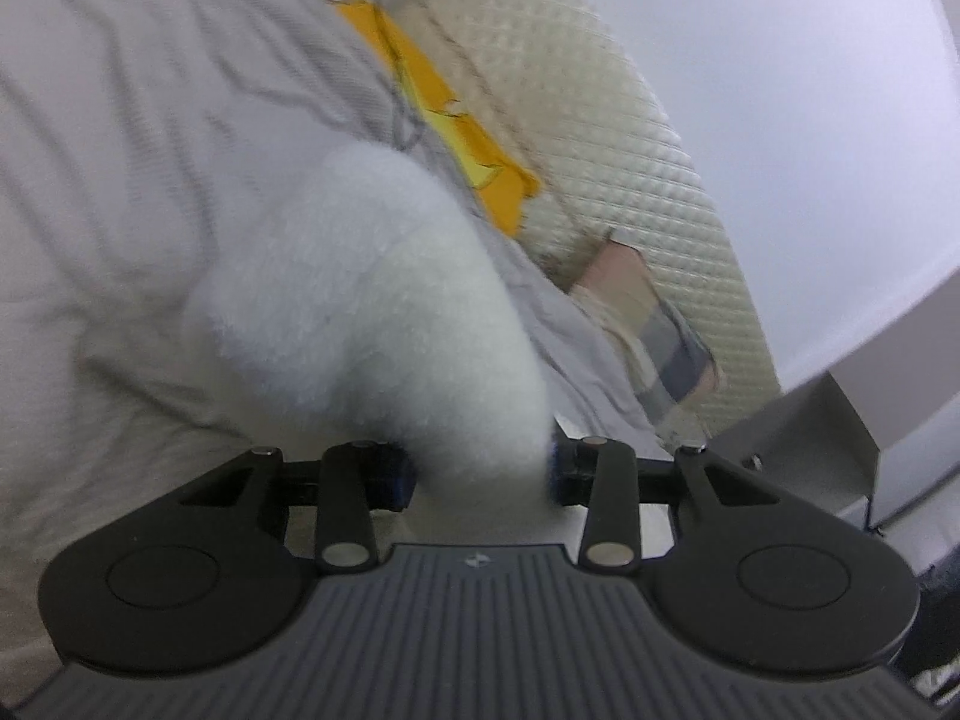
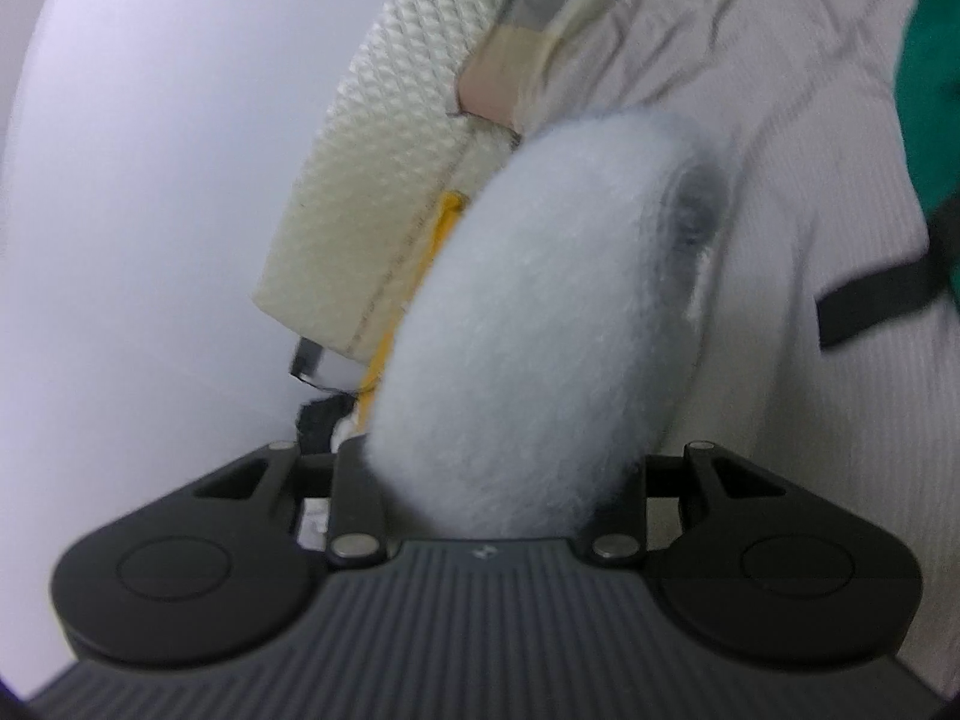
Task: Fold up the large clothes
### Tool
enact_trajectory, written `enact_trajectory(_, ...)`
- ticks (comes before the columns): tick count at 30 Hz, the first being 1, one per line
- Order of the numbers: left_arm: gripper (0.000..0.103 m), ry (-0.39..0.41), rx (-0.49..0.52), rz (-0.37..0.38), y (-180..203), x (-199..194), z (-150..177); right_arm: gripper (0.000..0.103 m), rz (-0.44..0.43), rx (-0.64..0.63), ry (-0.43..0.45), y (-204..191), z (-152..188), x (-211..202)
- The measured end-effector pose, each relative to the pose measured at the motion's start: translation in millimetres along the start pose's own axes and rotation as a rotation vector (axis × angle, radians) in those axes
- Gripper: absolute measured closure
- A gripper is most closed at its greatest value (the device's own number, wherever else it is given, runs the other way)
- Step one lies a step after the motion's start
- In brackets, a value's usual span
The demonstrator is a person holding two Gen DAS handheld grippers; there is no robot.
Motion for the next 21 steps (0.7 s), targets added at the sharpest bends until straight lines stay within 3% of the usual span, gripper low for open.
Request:
enact_trajectory(9, 0.059, -0.055, 0.085, 0.081, 99.8, 69.2, -27.3, 0.061, -0.055, -0.003, 0.112, -16.7, -82.9, -3.5)
enact_trajectory(21, 0.059, -0.146, 0.162, 0.185, 220.2, 258.7, -14.1, 0.061, -0.04, -0.041, 0.245, 6.5, -235.1, 28.0)
Point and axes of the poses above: each gripper's, at about its wrist camera, not at the fingertips, and x roughly the way its jaws point, y to its right, z to its underside, the point moved 1 cm from there along x, roughly the way its jaws point, and after that the axes turned 1 degree about z, right-handed, at the moved point
